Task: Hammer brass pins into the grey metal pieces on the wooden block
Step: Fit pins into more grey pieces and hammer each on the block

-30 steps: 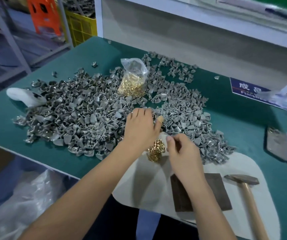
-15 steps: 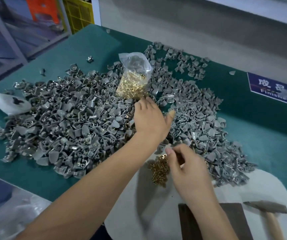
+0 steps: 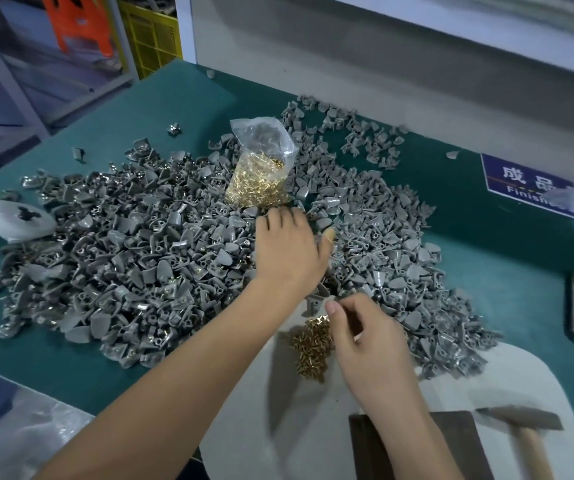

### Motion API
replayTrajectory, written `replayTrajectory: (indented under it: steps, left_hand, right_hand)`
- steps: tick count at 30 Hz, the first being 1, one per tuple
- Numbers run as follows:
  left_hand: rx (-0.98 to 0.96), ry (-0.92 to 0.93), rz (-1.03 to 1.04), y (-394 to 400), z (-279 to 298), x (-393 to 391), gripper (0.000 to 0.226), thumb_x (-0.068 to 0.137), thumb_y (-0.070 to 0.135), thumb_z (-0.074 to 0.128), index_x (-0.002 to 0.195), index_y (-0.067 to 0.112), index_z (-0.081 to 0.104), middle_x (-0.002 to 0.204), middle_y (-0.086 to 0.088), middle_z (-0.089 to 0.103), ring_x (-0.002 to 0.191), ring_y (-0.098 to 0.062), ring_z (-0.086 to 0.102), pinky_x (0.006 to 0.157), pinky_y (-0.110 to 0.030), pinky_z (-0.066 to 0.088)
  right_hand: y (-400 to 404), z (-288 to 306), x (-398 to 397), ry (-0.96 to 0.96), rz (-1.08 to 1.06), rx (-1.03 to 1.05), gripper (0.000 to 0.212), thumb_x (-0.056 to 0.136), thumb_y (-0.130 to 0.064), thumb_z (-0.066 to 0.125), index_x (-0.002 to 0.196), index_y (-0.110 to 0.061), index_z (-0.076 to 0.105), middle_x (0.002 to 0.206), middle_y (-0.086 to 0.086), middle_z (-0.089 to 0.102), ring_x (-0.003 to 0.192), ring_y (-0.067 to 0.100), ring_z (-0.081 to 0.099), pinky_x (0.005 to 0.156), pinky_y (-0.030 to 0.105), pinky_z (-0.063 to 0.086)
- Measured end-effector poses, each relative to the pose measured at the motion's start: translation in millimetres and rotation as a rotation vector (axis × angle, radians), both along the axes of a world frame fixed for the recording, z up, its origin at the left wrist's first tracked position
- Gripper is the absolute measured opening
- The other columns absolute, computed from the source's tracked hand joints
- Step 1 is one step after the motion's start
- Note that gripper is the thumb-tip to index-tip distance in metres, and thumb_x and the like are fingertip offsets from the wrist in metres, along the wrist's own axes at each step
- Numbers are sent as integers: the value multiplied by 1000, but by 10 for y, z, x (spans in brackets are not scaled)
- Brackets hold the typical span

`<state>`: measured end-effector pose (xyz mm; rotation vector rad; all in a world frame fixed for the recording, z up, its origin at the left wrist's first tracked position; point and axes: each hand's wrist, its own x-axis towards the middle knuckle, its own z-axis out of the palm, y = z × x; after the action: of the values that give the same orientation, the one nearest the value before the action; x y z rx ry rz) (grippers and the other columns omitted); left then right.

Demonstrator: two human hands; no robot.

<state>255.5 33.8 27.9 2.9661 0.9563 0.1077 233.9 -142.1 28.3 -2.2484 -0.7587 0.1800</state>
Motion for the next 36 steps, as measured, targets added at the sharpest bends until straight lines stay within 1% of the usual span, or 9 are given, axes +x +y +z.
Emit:
replayTrajectory:
  steps: [7,11,16,20,23,26,29,33,36]
  left_hand:
    - [78,196,66,-44,10,136,93,96,66,0,135,-1,52,132,-24,56,125,-40,47,112,-57,23]
    - [-3,34,-19,-44,-49,58,77,100,63,12,129,7,57,130,-18,59,123,-35,53,115,-54,23]
    - [-86,-222,-170,-135,-123,-149,62,103,54,18,140,13,49,142,-7,57,143,-26,40,123,-55,3]
    - [65,-38,49,8,-17,-240,78,100,61,13,148,4,37,150,-14,48,148,-33,28,121,-58,9]
    - [70,96,49,40,-19,-254,78,101,58,9,151,4,33,156,-16,39,150,-33,23,121,-61,3]
    - [106,72,-38,104,-14,-266,52,98,40,41,142,14,47,145,-9,50,141,-30,35,117,-56,18]
    - [40,54,-28,316,80,-208,54,88,30,66,139,17,53,136,-8,55,129,-32,43,108,-47,33]
    - [6,57,-26,486,194,-50,40,88,3,63,126,15,67,124,-11,63,119,-31,55,105,-43,40]
    - [-19,8,-44,563,247,-54,28,94,1,58,114,13,72,109,-12,70,101,-31,63,92,-40,49]
  right_hand:
    - [9,5,-5,-4,0,12,22,102,-44,52,83,-33,56,68,-15,60,56,9,55,47,25,34]
    - [10,9,4,7,-16,34,20,102,-40,55,84,-32,57,60,-10,56,55,9,54,51,34,42]
    - [-2,19,2,21,-29,64,21,102,-40,55,84,-31,58,61,-14,56,57,7,53,53,30,39]
    - [3,10,0,20,-22,46,20,102,-42,54,87,-30,61,63,-14,58,57,5,52,54,30,38]
    - [6,16,-2,15,-18,40,20,101,-43,54,88,-29,61,64,-12,58,58,5,53,54,28,36]
    - [8,24,-9,29,-18,29,22,101,-44,52,86,-31,58,62,-12,56,55,5,52,53,27,32]
    - [10,45,-23,28,-9,0,24,101,-48,49,84,-33,55,62,-11,57,57,5,54,51,25,31]
    - [9,53,-23,31,1,-1,24,102,-48,48,86,-31,56,64,-8,59,56,7,53,52,31,39]
    - [-4,54,-28,47,15,25,26,103,-47,48,85,-29,55,63,-7,56,56,8,52,53,34,40]
